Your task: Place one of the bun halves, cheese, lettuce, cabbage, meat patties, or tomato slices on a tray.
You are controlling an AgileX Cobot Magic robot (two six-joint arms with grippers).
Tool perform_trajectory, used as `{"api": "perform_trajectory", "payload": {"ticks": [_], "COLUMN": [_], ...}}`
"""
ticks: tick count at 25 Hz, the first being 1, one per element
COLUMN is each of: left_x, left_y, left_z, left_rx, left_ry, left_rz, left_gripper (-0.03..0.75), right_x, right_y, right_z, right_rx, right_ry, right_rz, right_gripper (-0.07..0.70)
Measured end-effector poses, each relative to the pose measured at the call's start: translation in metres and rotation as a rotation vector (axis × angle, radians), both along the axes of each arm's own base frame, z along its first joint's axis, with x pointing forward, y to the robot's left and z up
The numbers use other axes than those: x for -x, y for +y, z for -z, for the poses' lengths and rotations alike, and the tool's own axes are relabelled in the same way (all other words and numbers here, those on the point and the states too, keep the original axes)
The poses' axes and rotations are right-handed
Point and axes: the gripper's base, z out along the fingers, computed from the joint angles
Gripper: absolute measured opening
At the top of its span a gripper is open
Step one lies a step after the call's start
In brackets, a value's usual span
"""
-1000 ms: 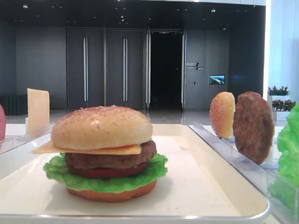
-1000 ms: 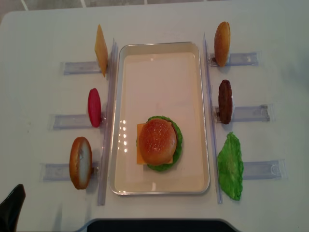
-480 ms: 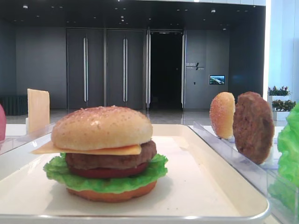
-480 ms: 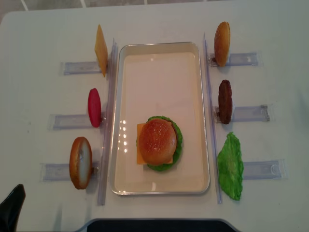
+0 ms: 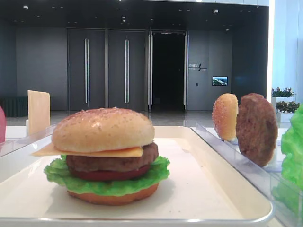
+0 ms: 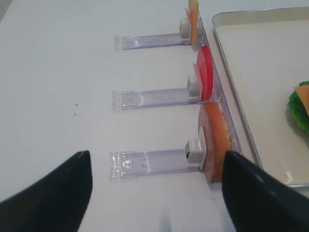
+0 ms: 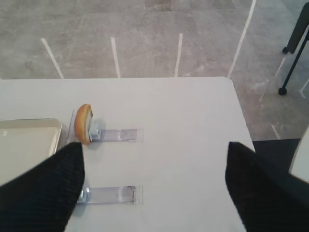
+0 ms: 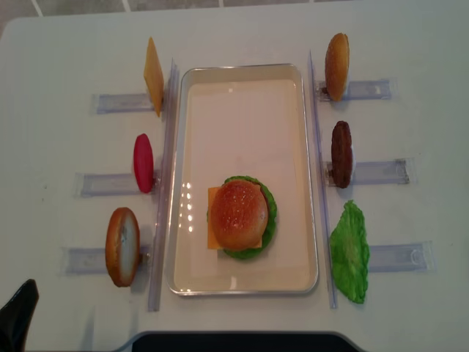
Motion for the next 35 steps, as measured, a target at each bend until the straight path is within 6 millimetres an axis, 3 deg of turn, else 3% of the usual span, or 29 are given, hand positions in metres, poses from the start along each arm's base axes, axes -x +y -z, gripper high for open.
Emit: {"api": "perform_trajectory", "payload": {"ticks": [15, 22, 29, 35], "left_x": [0.000, 0.000, 0.000, 0.000], "left_y": [0.000, 0.000, 0.000, 0.000], "left_z": [0.000, 0.000, 0.000, 0.000], "left_rx": [0.000, 0.000, 0.000, 0.000], "left_ry": [0.000, 0.000, 0.000, 0.000], "left_rz": [0.000, 0.000, 0.000, 0.000], "left_gripper": [0.641, 0.641, 0.641, 0.641], "right_x": [0.092, 0.117, 0.112, 0.093], "right_y": [-0.013, -0.017, -0.015, -0.007], "right_z": [0.080, 0.111, 0.137, 0.169], "right_rx": [-0.030, -0.011, -0.007, -0.035], "right_ry": [-0.259, -0.335, -0.253, -0.121], "right_rz": [-0.023, -0.035, -0.050, -0.085], "right_gripper": [0.590, 0.590, 0.590, 0.590]}}
